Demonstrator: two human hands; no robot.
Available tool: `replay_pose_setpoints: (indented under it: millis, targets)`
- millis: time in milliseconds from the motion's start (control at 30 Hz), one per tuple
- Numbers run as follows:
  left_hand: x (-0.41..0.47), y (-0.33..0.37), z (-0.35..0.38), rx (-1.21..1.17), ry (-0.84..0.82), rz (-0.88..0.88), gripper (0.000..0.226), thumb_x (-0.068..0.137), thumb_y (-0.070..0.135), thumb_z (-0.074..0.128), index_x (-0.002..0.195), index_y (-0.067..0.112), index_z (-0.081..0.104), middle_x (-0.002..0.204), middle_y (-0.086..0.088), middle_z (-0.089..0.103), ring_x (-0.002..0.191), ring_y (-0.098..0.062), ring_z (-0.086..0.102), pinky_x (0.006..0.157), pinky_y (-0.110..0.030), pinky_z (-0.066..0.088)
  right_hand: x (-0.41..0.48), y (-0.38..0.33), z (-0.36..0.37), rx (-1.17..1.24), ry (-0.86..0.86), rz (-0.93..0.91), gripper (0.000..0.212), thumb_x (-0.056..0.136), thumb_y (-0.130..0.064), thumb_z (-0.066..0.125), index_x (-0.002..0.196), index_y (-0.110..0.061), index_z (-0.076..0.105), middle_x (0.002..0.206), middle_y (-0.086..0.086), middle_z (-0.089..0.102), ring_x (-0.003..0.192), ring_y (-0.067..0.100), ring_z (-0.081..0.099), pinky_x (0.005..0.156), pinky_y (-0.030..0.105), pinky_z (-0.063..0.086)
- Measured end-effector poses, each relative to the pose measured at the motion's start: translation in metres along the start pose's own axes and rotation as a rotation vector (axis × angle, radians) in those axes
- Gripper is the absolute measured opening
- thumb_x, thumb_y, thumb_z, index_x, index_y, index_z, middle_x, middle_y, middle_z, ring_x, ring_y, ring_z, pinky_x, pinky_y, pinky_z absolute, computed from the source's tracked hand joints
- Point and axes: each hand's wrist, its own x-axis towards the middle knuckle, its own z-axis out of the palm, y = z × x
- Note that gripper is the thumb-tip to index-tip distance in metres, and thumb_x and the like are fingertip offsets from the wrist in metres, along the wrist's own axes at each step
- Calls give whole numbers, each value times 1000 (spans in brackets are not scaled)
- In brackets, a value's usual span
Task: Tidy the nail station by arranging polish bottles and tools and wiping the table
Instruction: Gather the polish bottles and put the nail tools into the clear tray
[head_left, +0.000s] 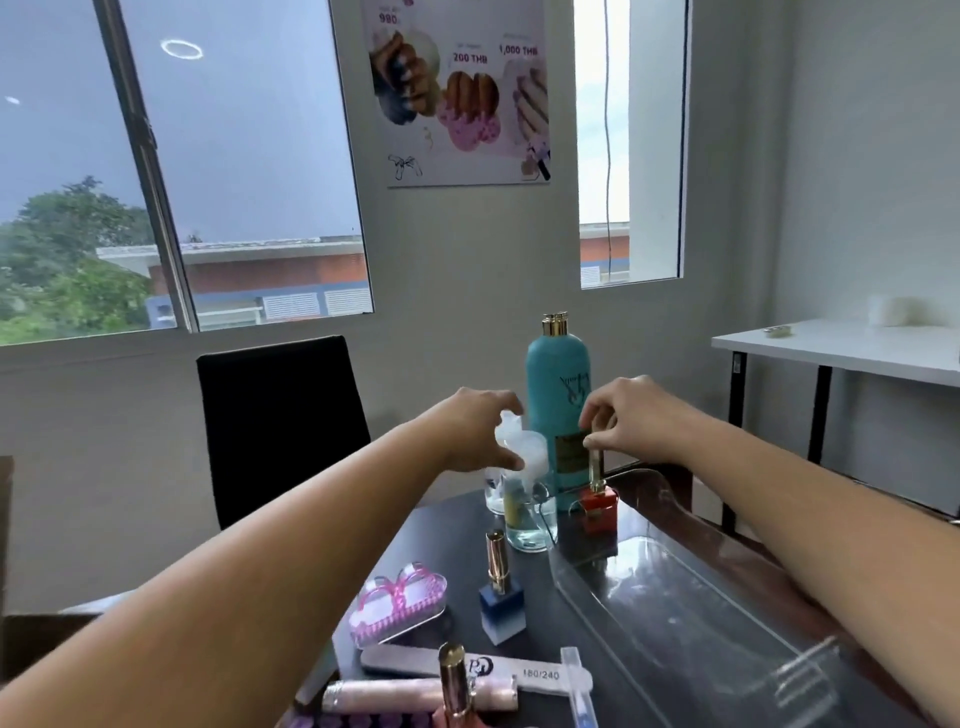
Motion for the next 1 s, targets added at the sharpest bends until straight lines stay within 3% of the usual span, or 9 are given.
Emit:
replay_pose_setpoints:
  millis: [167,300,433,500,667,833,1000]
  targets:
    - [-49,-24,-34,64,-55,-115,54,74,44,72,121,23,55,118,-2,61,94,-16,55,84,-24,40,-21,-42,-9,107,-82,-113,8,78,-29,74,85,-29,69,78,-14,66,74,-2,63,60,8,45]
    - [-99,-45,-50,8,-144,-220,50,74,49,70,117,26,58,113,4,63,95,-13,57,82,-23,41,-40,-86,-5,132,-241,-186,14,78,-31,74,92,-29,71,81,-16,68,77,-4,63,65,7,45]
    - [-145,-59,-55,-16,-273,-293,52,70,53,72,115,30,59,111,7,63,97,-13,59,90,-28,46,-55,-114,8,30,-376,-202,28,77,-29,75,104,-24,70,93,-10,68,87,5,64,75,13,47]
    - [-162,-63,-51,-27,-306,-297,48,70,48,74,112,29,62,109,6,64,96,-13,61,88,-28,49,-61,-122,13,-27,-401,-197,30,76,-26,76,105,-21,70,93,-7,69,86,8,63,75,16,48]
    - [-179,-62,-28,-15,-252,-242,18,77,25,73,94,20,69,86,5,64,77,-11,64,60,-14,46,-69,-125,22,-81,-348,-184,17,75,-15,77,92,-14,74,94,1,70,88,13,63,80,25,53]
    - [-177,-65,-23,19,-189,-245,5,79,13,68,84,14,70,81,-1,70,65,-7,64,65,-18,51,-65,-118,23,-60,-331,-169,15,73,-13,79,87,-14,73,92,4,71,89,18,66,83,30,55]
    - [-149,-72,-43,51,-81,-229,10,76,18,71,86,14,72,81,0,67,73,-10,60,66,-19,48,-48,-114,19,-69,-264,-176,17,71,-16,81,86,-15,73,86,0,70,83,16,65,77,26,53]
